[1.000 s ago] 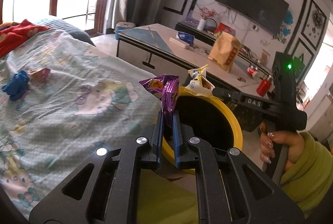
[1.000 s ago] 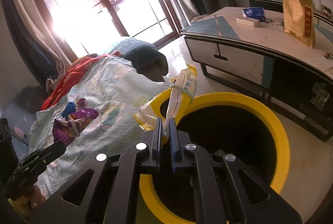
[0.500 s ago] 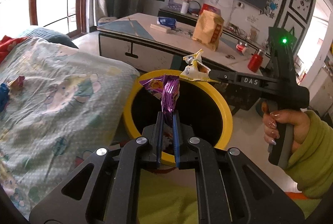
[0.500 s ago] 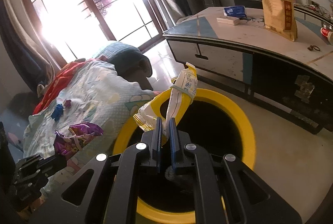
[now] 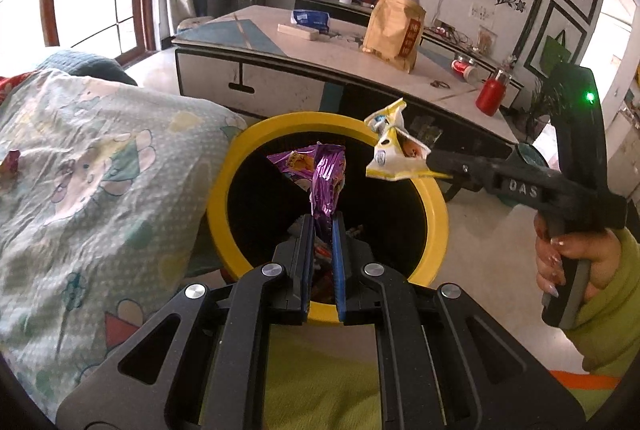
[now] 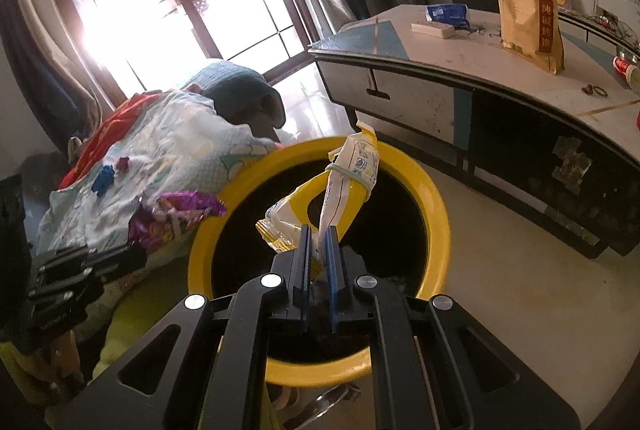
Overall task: Collect trash
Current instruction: 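Open both grippers to drop the packet and wrapper into the bin, then move both open grippers back over the blue glove and orange wrapper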
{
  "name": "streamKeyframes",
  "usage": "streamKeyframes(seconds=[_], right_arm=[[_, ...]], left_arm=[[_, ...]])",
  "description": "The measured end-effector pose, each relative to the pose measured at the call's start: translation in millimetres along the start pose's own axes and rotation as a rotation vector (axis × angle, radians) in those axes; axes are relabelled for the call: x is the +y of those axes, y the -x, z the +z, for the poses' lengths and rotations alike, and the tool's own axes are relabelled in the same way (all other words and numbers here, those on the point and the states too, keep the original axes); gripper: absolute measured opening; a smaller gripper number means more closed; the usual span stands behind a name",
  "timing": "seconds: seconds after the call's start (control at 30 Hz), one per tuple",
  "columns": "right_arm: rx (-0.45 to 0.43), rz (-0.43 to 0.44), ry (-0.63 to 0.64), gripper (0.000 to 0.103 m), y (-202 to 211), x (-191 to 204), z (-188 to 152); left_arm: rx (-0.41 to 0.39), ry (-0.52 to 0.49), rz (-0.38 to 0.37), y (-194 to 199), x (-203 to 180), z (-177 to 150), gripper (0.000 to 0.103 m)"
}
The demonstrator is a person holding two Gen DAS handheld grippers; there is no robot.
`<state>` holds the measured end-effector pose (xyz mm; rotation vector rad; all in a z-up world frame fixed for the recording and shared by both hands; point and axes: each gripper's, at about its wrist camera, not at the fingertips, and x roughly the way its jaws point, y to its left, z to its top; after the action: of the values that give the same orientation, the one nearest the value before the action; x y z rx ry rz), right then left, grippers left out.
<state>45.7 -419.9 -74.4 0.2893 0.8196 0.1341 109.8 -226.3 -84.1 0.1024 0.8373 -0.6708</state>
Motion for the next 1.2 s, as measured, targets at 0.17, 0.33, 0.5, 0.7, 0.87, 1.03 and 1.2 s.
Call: streamKeyframes(seconds=[0.17,0.33,0.5,0.7,0.87,1.03,1.2], right_arm=[[0.024,0.013,0.006,0.007,-5,-1,-6],[0.027,0.039,0.003,0.009,-7,1,-6],[0.007,0.047,-0.019,0.014,-3,-2,-4],[-0.050,0.009,-0.059,0.048,7,-9,2],[-0.093,-0.026,-0.059,0.067,15,-6,5],[-0.131,-0.042,-0.049,0.076,22,1,9],[-0.156,-0.048,-0.035,0.080,29,9,14]], left_arm=[[0.017,-0.006,0.009,-8,-3,2,0.005],[0.027,-0.007,0.018,-15,-3,7,0.005],[0.022,0.008,0.022,-16,-2,11,0.025],[-0.017,0.056,0.031,-6,4,11,0.069],[-0.073,0.094,0.051,10,14,11,0.091],[-0.119,0.105,0.084,24,20,9,0.092],[-0.155,0.095,0.125,37,23,8,0.092]])
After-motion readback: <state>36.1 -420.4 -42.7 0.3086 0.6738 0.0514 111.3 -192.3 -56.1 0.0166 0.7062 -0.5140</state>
